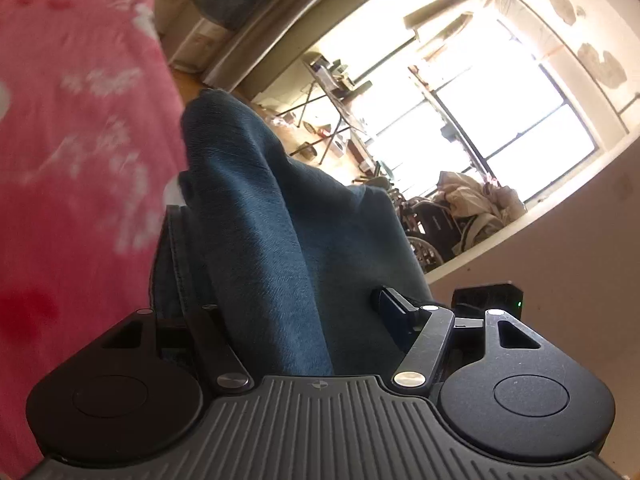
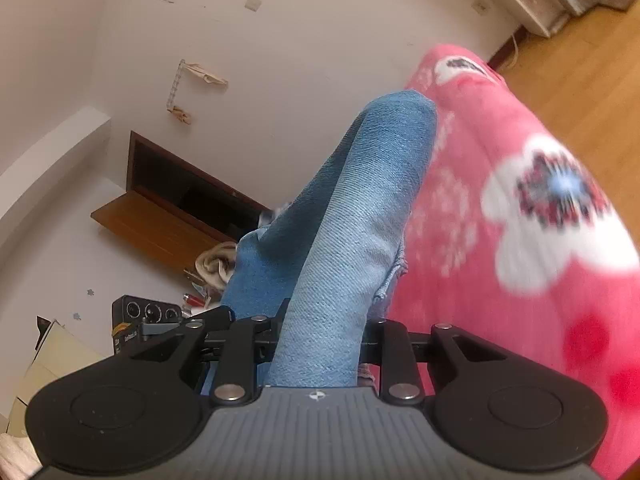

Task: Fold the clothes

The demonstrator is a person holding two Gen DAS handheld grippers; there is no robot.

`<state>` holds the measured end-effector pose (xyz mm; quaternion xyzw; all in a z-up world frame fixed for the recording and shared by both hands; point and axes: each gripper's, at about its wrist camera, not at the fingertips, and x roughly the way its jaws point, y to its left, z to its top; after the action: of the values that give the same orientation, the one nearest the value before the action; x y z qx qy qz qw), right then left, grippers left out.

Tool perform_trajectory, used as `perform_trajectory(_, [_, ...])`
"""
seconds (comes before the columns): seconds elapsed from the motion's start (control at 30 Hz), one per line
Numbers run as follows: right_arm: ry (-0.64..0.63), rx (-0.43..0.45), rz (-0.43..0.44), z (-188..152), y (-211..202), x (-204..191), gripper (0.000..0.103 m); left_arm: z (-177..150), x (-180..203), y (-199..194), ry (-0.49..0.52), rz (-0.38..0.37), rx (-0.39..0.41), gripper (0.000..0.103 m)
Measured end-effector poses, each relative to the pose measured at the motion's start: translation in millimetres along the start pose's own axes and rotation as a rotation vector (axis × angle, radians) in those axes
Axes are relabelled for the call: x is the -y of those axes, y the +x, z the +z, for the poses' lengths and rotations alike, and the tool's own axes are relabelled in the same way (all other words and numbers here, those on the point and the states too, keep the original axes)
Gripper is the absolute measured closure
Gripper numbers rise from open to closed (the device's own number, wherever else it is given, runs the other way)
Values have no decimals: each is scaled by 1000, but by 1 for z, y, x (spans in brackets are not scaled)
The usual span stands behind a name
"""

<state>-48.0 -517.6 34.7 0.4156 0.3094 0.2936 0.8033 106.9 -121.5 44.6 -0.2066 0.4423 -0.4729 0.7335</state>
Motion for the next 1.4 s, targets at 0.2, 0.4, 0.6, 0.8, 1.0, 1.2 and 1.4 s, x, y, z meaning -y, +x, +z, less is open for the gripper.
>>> perform_trajectory(0.2, [-72, -26, -10, 105, 37, -1, 76, 84, -15, 32, 12, -4, 48, 38])
perform_trajectory(0.4, [-95, -33, -21, 203, 95, -25, 76, 184, -28, 23, 0, -8, 96, 38])
perform_trajectory(0.6, [-48, -62, -106, 292, 154, -55, 76, 260, -55, 31, 14, -35, 83, 38])
perform_trajectory(0.8, [22, -78, -206, 342, 225, -29, 76, 309, -155, 65, -145, -120, 63, 38])
perform_trajectory(1.0, [9, -143, -227, 402, 350, 33, 76, 371, -270, 84, -181, -77, 121, 38])
perform_trajectory(1.2, [-41, -186, -146, 468, 486, 108, 76, 438, -364, 106, -196, 52, 202, 38])
perform_trajectory(1.4, [-137, -262, -102, 528, 595, 150, 76, 488, -427, 122, -188, 159, 236, 38])
